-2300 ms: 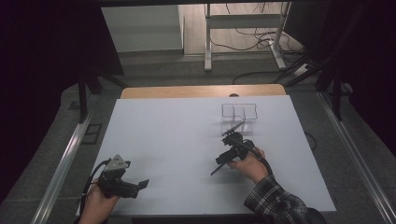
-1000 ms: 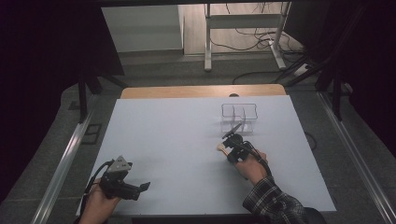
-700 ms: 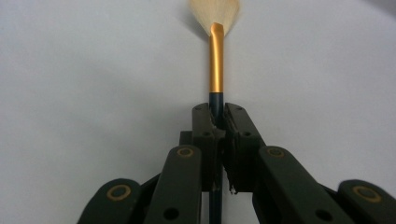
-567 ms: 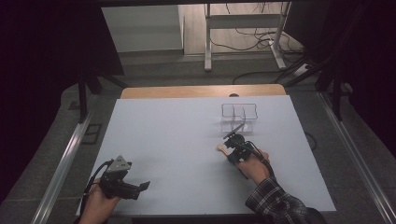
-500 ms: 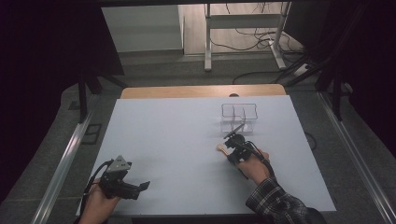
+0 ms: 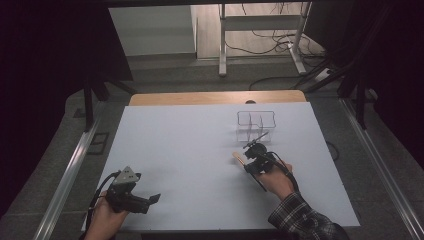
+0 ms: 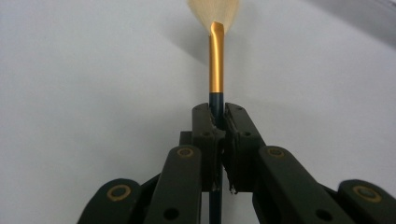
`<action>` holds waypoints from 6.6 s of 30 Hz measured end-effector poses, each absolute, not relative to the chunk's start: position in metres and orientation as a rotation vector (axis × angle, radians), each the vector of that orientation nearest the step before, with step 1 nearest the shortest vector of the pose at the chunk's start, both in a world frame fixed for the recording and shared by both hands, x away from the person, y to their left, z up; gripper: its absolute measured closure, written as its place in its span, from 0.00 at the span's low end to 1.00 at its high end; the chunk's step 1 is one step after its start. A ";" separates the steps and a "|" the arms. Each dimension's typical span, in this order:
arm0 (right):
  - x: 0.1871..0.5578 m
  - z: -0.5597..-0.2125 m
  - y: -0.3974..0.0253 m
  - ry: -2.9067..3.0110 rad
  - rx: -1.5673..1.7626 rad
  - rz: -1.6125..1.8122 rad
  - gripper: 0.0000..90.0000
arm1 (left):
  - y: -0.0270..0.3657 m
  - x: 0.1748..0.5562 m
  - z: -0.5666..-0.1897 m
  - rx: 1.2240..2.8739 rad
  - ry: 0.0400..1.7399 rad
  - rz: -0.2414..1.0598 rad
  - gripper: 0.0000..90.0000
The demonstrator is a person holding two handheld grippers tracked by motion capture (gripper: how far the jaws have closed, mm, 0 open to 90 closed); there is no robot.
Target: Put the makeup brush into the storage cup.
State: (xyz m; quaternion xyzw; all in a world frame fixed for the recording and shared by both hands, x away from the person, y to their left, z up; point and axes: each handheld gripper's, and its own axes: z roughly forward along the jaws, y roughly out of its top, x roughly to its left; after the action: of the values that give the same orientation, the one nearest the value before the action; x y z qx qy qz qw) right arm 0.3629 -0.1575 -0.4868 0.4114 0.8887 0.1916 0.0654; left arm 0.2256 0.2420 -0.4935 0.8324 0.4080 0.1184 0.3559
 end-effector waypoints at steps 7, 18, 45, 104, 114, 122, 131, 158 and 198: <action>0.359 -0.478 -0.161 2.670 1.188 0.653 0.93 | 0.242 0.225 -0.493 2.147 1.038 0.311 0.00; 0.355 -0.466 -0.172 2.614 1.147 0.794 0.93 | 0.241 0.225 -0.494 2.145 1.021 0.297 0.00; 0.346 -0.454 -0.184 2.510 1.072 0.983 0.93 | 0.242 0.224 -0.494 2.136 0.986 0.340 0.00; 0.352 -0.430 -0.192 2.241 1.017 1.253 0.93 | 0.245 0.225 -0.494 2.064 0.947 0.324 0.00; 0.363 -0.421 -0.190 2.222 1.019 1.265 0.93 | 0.245 0.225 -0.494 2.065 0.950 0.323 0.00; 0.370 -0.420 -0.189 2.212 1.028 1.268 0.93 | 0.244 0.225 -0.495 2.079 0.947 0.324 0.00; 0.381 -0.418 -0.192 2.193 1.044 1.286 0.93 | 0.245 0.225 -0.495 2.073 0.954 0.323 0.00; 0.414 -0.407 -0.181 2.173 1.048 1.315 0.93 | 0.245 0.227 -0.496 2.105 0.976 0.307 0.00; 0.456 -0.387 -0.163 2.130 1.021 1.318 0.93 | 0.245 0.228 -0.497 2.132 1.007 0.307 0.00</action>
State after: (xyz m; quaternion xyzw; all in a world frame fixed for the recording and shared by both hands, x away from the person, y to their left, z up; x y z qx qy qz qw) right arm 0.4558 -0.1628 -0.3874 0.3686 0.7687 0.4756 0.2167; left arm 0.2275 0.2446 -0.4971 0.8320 0.3931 0.1197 0.3728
